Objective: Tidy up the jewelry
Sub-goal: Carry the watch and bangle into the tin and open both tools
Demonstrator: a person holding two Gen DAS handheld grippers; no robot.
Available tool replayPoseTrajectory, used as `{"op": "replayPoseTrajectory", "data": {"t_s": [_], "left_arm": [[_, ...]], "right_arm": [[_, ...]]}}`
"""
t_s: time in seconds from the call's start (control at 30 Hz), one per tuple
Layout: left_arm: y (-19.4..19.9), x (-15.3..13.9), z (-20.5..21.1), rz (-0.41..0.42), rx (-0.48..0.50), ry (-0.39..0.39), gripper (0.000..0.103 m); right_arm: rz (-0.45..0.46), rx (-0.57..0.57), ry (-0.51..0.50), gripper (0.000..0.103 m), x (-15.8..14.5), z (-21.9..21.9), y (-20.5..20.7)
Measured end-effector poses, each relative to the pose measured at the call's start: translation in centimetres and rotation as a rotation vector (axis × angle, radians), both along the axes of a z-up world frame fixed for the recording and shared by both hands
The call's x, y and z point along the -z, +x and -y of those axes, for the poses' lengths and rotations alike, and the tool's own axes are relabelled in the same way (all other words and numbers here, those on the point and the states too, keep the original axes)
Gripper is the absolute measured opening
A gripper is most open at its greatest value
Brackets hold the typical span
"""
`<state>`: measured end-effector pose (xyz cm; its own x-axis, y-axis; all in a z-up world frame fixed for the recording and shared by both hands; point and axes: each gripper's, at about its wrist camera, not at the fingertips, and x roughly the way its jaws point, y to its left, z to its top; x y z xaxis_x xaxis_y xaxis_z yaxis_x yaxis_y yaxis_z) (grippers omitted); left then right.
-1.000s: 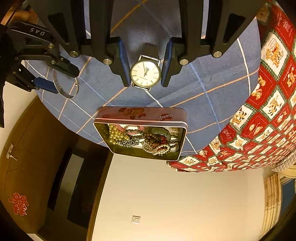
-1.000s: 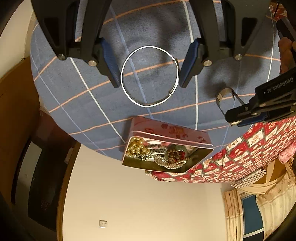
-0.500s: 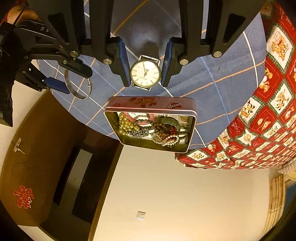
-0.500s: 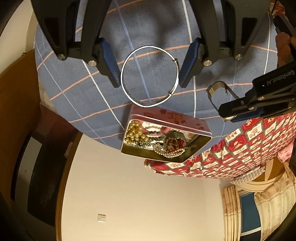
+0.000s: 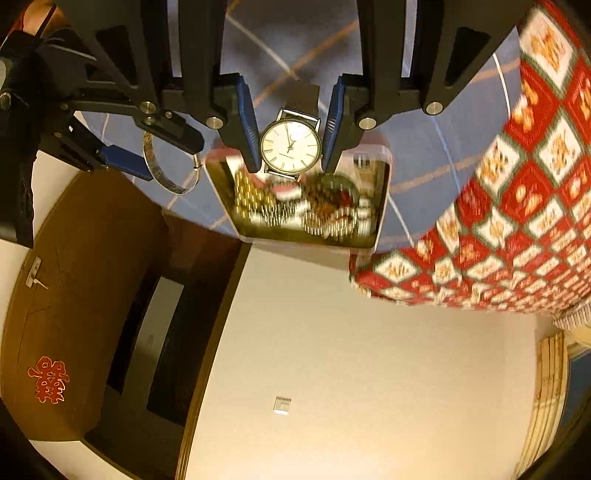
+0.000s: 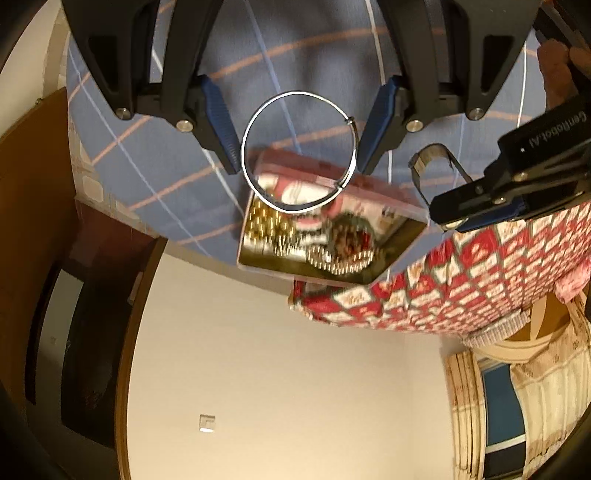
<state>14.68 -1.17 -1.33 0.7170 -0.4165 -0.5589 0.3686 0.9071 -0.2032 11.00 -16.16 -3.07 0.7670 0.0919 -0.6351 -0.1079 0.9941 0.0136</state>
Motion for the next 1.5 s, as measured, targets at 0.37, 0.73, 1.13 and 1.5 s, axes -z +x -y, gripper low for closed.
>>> {"op": "replayPoseTrajectory", "data": {"t_s": [0.37, 0.73, 1.13, 1.5], "left_arm": [[5.1, -1.1, 0.9, 0.059, -0.063, 0.026, 0.034], [9.4, 1.4, 1.6, 0.012, -0.105, 0.058, 0.034], [12.5, 3.8, 1.9, -0.047, -0.120, 0.057, 0.034], [13.4, 5.6, 2.8, -0.075, -0.110, 0.085, 0.034]], "right_arm": [[0.061, 0.060, 0.024, 0.067, -1.3, 0.1, 4.7], [0.028, 0.126, 0.054, 0.067, 0.6, 1.2, 8.6], [0.002, 0.142, -0.003, 0.067, 2.3, 1.2, 10.8], [-0.045, 0.111, -0.045, 0.067, 4.5, 0.1, 12.4]]}}
